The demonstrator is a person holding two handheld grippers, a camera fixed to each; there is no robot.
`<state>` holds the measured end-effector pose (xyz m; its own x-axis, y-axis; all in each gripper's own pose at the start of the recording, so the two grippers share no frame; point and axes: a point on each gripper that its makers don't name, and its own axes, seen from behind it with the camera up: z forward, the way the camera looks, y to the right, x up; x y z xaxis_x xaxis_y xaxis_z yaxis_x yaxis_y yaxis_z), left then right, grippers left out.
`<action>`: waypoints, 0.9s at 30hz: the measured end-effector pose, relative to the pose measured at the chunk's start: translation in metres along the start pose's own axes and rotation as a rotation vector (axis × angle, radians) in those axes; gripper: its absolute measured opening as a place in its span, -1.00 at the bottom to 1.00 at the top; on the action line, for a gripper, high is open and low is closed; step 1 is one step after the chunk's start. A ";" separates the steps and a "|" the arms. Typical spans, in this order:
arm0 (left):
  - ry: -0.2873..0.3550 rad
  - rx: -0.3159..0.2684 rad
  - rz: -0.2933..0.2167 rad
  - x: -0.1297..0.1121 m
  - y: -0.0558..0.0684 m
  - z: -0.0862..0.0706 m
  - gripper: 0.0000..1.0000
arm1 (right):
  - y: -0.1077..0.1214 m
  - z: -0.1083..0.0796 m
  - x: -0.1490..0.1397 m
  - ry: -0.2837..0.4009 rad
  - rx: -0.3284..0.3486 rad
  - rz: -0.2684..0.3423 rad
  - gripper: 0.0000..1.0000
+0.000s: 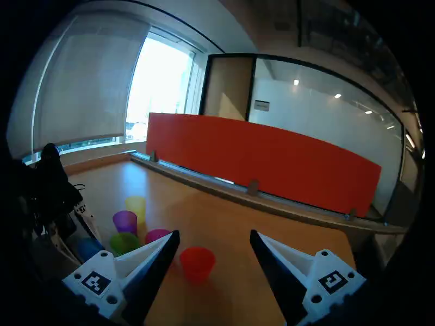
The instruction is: Pour water
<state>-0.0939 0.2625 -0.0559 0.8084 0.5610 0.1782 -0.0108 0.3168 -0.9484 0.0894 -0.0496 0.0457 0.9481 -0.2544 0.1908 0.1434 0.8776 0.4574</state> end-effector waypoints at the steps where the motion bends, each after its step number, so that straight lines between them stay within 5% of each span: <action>1: 0.001 0.002 0.002 0.000 0.000 0.001 1.00 | 0.000 0.000 0.000 0.000 -0.001 0.000 1.00; 7: 0.007 0.011 0.008 0.000 -0.001 0.004 0.99 | 0.001 -0.001 -0.002 -0.002 -0.003 -0.003 1.00; 13: 0.021 0.018 0.005 0.003 -0.001 0.005 0.72 | 0.003 -0.001 -0.002 -0.003 -0.009 -0.009 1.00; 27: 0.046 0.019 -0.013 0.009 0.000 -0.002 0.69 | -0.004 0.000 0.002 -0.003 0.001 -0.014 1.00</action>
<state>-0.0855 0.2662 -0.0544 0.8347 0.5213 0.1775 -0.0110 0.3380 -0.9411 0.0908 -0.0536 0.0437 0.9453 -0.2675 0.1867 0.1561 0.8735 0.4611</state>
